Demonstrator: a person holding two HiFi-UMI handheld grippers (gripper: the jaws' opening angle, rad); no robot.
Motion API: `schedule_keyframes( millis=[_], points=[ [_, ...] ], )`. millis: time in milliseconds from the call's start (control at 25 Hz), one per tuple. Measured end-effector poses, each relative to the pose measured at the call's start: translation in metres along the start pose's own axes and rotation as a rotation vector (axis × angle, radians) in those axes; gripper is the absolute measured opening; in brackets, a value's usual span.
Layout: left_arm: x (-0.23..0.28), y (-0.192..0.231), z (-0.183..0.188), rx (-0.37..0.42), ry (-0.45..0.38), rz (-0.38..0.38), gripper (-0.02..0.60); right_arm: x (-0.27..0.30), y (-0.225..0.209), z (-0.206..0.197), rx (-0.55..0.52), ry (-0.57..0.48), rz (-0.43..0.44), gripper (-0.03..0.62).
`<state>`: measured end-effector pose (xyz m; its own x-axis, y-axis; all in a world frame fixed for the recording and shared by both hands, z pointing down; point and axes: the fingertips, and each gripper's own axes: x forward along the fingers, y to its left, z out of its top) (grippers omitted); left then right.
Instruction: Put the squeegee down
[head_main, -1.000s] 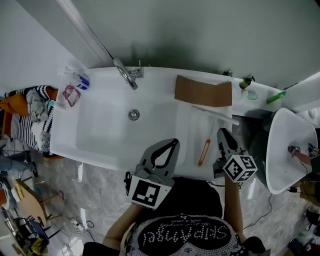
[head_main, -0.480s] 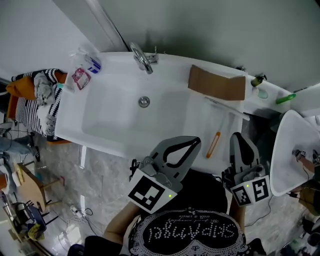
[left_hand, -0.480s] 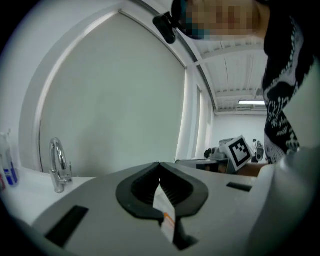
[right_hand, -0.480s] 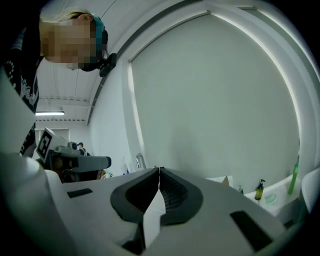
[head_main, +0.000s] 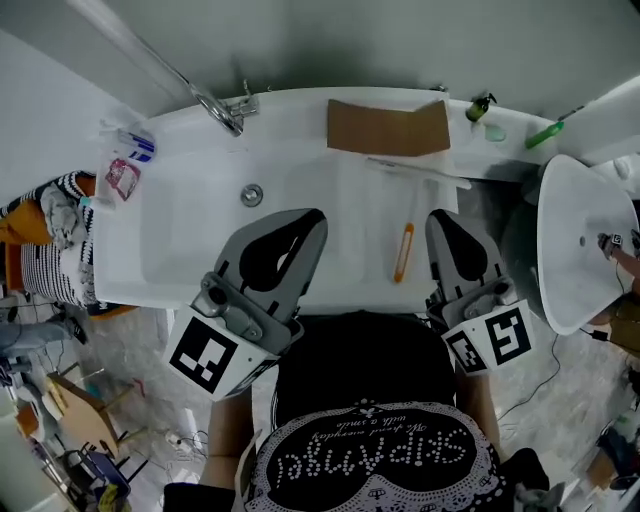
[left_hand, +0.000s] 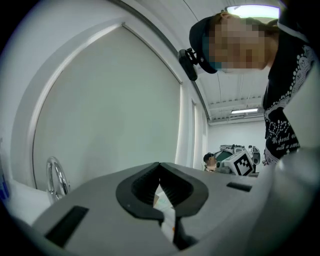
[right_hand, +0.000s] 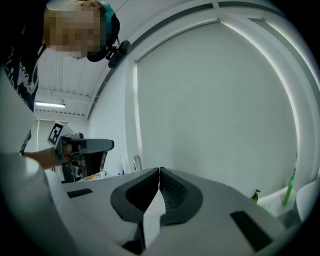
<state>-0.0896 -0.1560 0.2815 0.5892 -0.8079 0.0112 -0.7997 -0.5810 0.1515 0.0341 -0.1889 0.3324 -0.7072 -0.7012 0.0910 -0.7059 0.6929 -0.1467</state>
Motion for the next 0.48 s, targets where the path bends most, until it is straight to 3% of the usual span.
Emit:
schedule_keyframes(
  millis=[480],
  points=[
    [0.0, -0.007, -0.017, -0.018, 0.048, -0.01, 0.005, -0.013, 0.0, -0.026, 0.042, 0.048, -0.003, 0.023]
  ],
)
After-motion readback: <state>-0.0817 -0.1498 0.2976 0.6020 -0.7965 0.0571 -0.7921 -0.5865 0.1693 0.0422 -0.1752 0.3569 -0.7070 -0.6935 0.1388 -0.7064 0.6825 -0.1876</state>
